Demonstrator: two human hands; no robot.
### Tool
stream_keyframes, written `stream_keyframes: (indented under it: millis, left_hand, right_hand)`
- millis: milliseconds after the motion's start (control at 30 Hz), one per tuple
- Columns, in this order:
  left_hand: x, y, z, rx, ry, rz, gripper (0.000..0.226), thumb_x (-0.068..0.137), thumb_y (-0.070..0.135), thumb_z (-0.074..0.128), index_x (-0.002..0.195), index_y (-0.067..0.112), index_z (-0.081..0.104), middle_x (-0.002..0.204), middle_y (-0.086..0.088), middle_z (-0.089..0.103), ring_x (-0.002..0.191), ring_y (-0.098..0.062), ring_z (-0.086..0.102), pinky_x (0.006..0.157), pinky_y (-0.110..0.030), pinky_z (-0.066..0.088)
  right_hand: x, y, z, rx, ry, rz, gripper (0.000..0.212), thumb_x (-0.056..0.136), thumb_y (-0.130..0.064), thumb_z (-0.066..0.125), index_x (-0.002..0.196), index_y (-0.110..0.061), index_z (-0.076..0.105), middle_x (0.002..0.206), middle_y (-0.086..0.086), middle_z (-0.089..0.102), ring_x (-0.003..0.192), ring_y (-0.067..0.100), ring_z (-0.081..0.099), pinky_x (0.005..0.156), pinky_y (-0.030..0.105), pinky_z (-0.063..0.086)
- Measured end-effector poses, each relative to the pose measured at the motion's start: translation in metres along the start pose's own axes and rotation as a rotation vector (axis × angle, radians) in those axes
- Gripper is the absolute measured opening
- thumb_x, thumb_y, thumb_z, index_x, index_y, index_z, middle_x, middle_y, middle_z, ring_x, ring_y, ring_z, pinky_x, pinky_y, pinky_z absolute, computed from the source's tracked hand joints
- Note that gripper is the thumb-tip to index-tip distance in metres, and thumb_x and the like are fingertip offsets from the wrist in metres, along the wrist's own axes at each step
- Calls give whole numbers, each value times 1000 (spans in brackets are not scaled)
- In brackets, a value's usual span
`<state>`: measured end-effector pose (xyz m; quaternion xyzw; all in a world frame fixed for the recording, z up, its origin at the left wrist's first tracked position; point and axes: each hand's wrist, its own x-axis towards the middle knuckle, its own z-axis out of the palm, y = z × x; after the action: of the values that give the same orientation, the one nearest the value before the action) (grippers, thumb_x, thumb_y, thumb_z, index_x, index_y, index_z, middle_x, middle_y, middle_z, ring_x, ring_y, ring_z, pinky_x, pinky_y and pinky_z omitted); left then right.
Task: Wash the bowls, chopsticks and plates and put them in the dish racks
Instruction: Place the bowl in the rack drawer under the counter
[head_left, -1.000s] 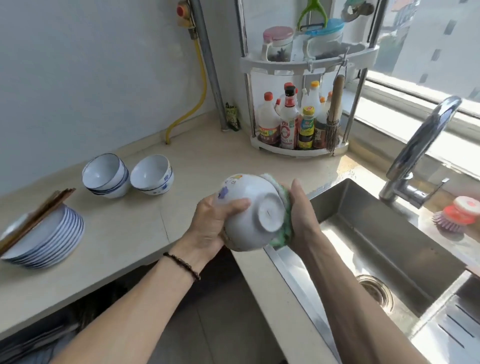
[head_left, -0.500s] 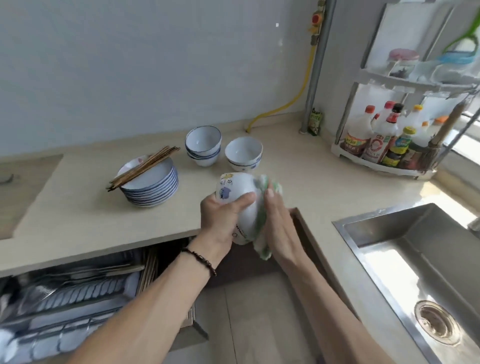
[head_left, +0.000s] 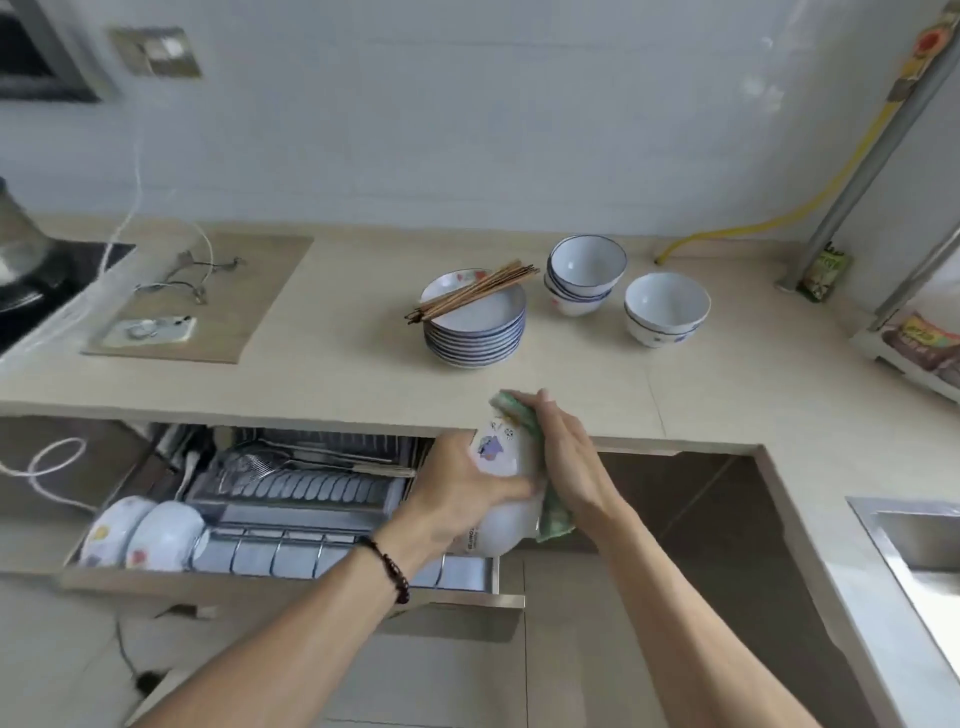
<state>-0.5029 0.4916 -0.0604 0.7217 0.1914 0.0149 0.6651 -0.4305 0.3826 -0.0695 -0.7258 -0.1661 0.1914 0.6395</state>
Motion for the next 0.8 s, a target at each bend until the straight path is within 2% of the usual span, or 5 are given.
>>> stream_keyframes:
  millis: [133, 267, 467, 633, 800]
  left_hand:
    - [6, -10, -37, 4, 102, -54, 22, 83, 2, 70, 68, 19, 69, 68, 4, 66, 73, -16, 62, 68, -29, 52]
    - [-1, -17, -72, 119, 38, -40, 21, 70, 0, 84, 74, 15, 70, 71, 4, 71, 67, -11, 64, 63, -24, 50]
    - [1, -32, -120, 90, 182, -59, 13, 81, 2, 78, 79, 12, 70, 72, 4, 71, 68, -5, 63, 58, -13, 46]
    - [-11, -53, -187, 6, 191, -107, 31, 55, 12, 91, 78, 10, 70, 71, 4, 71, 66, -11, 65, 63, -24, 49]
    - [0, -91, -269, -210, 373, -189, 37, 53, 19, 87, 86, 12, 74, 89, -8, 77, 83, -23, 73, 74, -38, 59]
  right_hand:
    - [-1, 9, 51, -387, -177, -193, 58, 100, -56, 22, 138, -33, 58, 153, -10, 44, 142, 8, 31, 121, 33, 20]
    - [29, 9, 62, -22, -219, 49, 48, 107, -48, 28, 124, -28, 67, 132, -10, 64, 126, 5, 54, 118, 38, 34]
    - [32, 5, 127, -336, -387, -176, 40, 110, -38, 27, 127, -42, 63, 141, -13, 51, 137, 4, 36, 118, 28, 22]
    - [71, 29, 170, 279, -277, 445, 40, 104, -48, 41, 115, -28, 74, 118, 9, 72, 110, 31, 68, 101, 47, 51]
    - [82, 58, 261, 382, -128, 731, 38, 101, -47, 47, 121, -23, 69, 113, 15, 73, 93, 37, 72, 73, 49, 60]
